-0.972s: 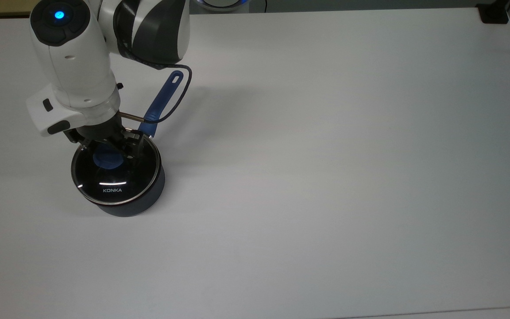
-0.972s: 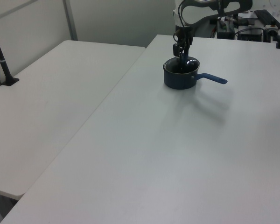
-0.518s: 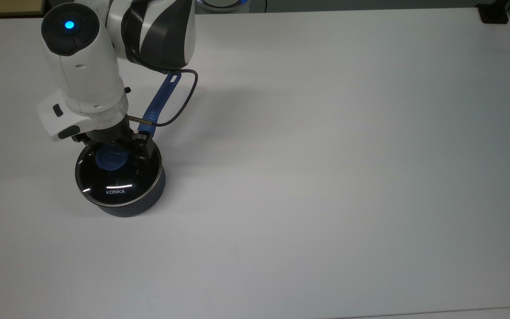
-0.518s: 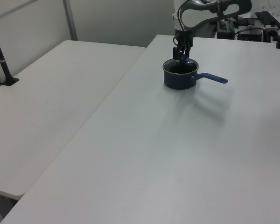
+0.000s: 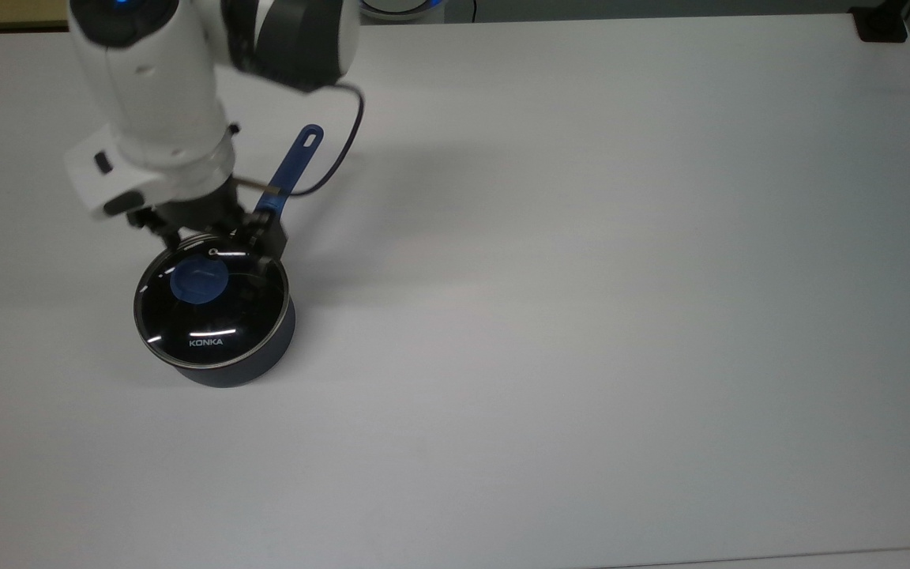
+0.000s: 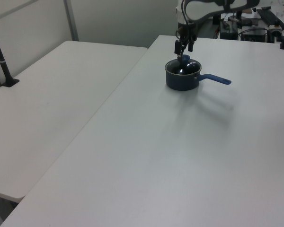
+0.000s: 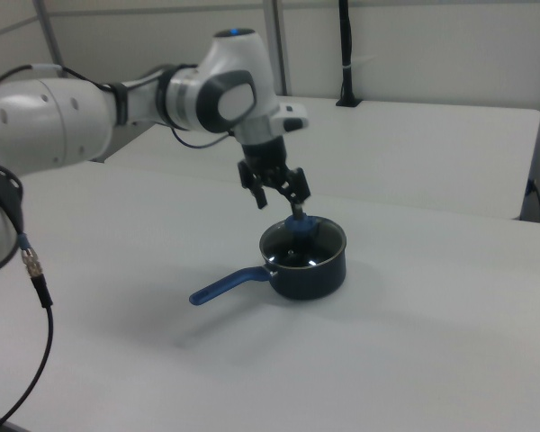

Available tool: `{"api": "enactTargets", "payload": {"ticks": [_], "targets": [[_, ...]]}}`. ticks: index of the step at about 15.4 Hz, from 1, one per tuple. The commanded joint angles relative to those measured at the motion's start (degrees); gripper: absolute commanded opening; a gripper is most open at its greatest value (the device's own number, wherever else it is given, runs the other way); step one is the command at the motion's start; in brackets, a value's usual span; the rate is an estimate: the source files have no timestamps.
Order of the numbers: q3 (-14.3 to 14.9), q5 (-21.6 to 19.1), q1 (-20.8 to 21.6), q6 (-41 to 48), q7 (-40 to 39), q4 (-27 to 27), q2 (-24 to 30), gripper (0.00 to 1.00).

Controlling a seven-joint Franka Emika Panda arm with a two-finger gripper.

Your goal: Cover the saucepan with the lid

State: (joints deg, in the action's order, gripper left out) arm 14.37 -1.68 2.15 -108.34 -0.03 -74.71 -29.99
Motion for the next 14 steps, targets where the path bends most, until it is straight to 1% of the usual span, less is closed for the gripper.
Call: {"api": "enactTargets", "payload": {"ticks": [1,2,4,6,9,14], "targets": [[-0.7,-0.5,3.8,1.3,0.6,-13.4,13.4,1.00],[-1.0,-0.2,4.9,1.4,0.6,-16.9,17.3,1.00],[-5.0,2.0,5.4,3.5,1.1,-22.5,23.6,1.00],[-8.3,2.6,4.9,6.7,1.2,-24.9,28.1,1.00],[-10.0,2.7,4.1,9.9,1.2,-24.9,30.4,1.00],[-10.1,2.7,3.8,9.7,1.2,-24.4,30.0,1.00]]}}
